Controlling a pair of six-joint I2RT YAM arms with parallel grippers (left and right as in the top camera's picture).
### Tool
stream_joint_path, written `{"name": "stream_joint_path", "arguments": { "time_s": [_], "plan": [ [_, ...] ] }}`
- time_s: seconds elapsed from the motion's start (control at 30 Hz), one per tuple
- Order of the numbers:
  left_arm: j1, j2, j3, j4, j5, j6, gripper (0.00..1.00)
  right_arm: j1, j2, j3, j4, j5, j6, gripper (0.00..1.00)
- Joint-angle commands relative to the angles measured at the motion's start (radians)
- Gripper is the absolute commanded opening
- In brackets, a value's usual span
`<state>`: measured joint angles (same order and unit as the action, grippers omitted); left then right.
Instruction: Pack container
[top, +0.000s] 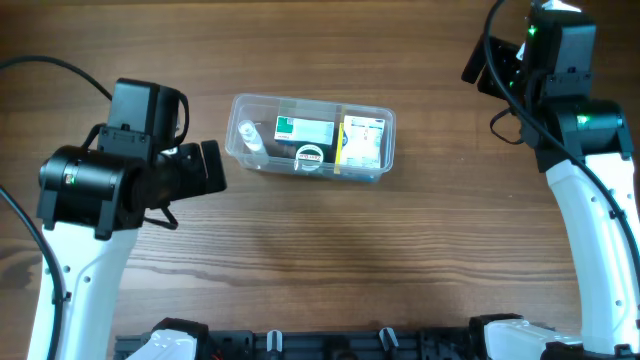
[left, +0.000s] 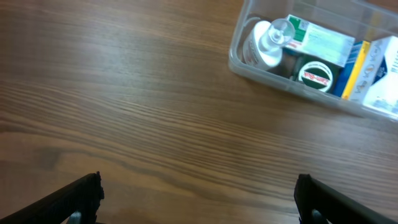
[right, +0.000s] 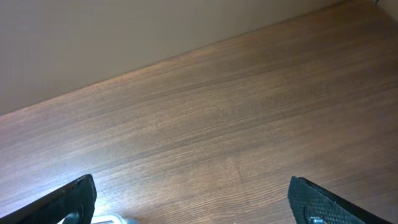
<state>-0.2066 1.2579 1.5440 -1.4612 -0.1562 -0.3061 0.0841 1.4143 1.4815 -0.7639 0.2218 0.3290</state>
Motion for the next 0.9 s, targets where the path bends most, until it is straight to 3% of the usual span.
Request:
{"name": "stream_joint_path", "arguments": {
  "time_s": [0.0, 0.2, 0.43, 0.87],
  "plan": [
    [0.021, -0.063, -0.002, 0.101, -0.038, -0.017, 1.00, 0.001, 0.007, -0.001, 0.000, 0.010, 0.014, 1.00],
    [0.114, -0.253, -0.169, 0.382, 0.051, -0.017, 1.00, 0.001, 0.007, -0.001, 0.000, 0.010, 0.014, 1.00],
    [0.244, -0.577, -0.585, 0.835, 0.126, -0.017, 1.00, 0.001, 0.007, -0.001, 0.000, 0.010, 0.014, 1.00],
    [0.264, -0.982, -1.283, 1.496, 0.247, -0.017, 1.00, 0.001, 0.007, -0.001, 0.000, 0.010, 0.014, 1.00]
  ]
}}
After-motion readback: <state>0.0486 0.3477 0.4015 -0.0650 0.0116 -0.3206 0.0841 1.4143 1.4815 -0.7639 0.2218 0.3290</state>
